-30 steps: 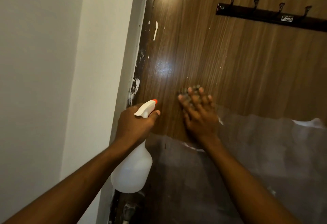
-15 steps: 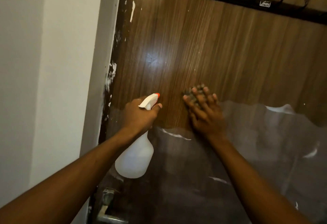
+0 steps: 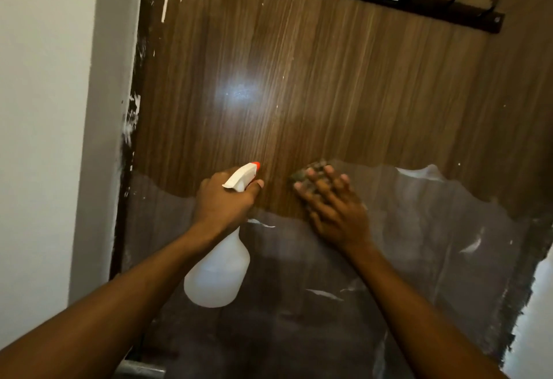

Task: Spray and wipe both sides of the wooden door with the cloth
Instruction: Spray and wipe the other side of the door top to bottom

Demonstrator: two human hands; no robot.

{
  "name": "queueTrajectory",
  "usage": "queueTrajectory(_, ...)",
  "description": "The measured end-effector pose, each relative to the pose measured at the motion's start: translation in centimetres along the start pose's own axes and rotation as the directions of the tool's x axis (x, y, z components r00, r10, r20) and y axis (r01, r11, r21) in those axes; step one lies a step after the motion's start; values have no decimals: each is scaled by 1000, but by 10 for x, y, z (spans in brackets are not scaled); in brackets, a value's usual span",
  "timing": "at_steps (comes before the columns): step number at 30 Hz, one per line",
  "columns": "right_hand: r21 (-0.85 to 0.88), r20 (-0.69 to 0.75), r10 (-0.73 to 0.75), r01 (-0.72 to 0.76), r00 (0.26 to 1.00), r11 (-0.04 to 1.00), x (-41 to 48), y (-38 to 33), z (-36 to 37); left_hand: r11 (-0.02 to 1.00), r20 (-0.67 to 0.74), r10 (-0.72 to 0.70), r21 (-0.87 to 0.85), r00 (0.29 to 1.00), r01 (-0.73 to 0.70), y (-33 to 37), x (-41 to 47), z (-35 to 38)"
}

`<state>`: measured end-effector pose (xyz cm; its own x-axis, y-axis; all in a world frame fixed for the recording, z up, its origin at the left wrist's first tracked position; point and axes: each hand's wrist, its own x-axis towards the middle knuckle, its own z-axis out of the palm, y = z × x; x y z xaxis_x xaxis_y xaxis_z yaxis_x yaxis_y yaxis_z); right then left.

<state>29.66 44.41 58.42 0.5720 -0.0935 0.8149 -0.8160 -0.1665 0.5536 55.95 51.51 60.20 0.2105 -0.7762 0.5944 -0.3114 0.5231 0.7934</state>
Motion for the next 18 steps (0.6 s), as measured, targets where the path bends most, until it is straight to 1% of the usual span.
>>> queueTrajectory(1,-16,-21,100,-100,995,995,3,18,-7,1000,4,-1,0,1000,1,2,-1,7)
queueTrajectory(3,-27,-55,279,-281,959,959,29,39,-12,1000,3,4,-3,1000,-4,11,-2,19)
queueTrajectory(4,-31,-63,321,-324,945,946,44,40,-12,1000,6,0,0,1000,0,15,-2,26)
queueTrajectory(5,-28,-58,326,-328,943,944,59,34,-9,1000,12,-7,5,1000,7,20,-2,31)
queueTrajectory(6,-16,-50,291,-293,955,956,66,26,-5,1000,17,-8,8,1000,8,24,-2,38)
queueTrajectory(7,2,-43,224,-224,974,975,66,17,0,1000,18,-4,9,1000,3,28,-3,44)
queueTrajectory(9,52,-20,48,-47,999,998,44,5,8,1000,17,10,5,1000,-10,37,-6,56)
queueTrajectory(10,68,2,-26,26,1000,997,25,4,6,1000,24,19,-8,1000,-19,40,-10,60)
queueTrajectory(11,65,28,-71,69,997,995,5,8,4,999,41,30,-20,999,-29,43,-14,64)
queueTrajectory(13,31,53,-91,89,994,996,-29,26,-5,998,66,44,-47,997,-41,43,-22,69)
queueTrajectory(15,-5,42,-23,24,999,1000,-49,54,-15,997,85,48,-66,995,-43,42,-26,73)
queueTrajectory(17,-44,4,144,-144,990,989,-46,81,-24,996,101,64,-72,993,-57,43,-27,76)
queueTrajectory(18,-43,-21,249,-250,968,967,-35,91,-27,995,105,73,-79,992,-65,45,-25,78)
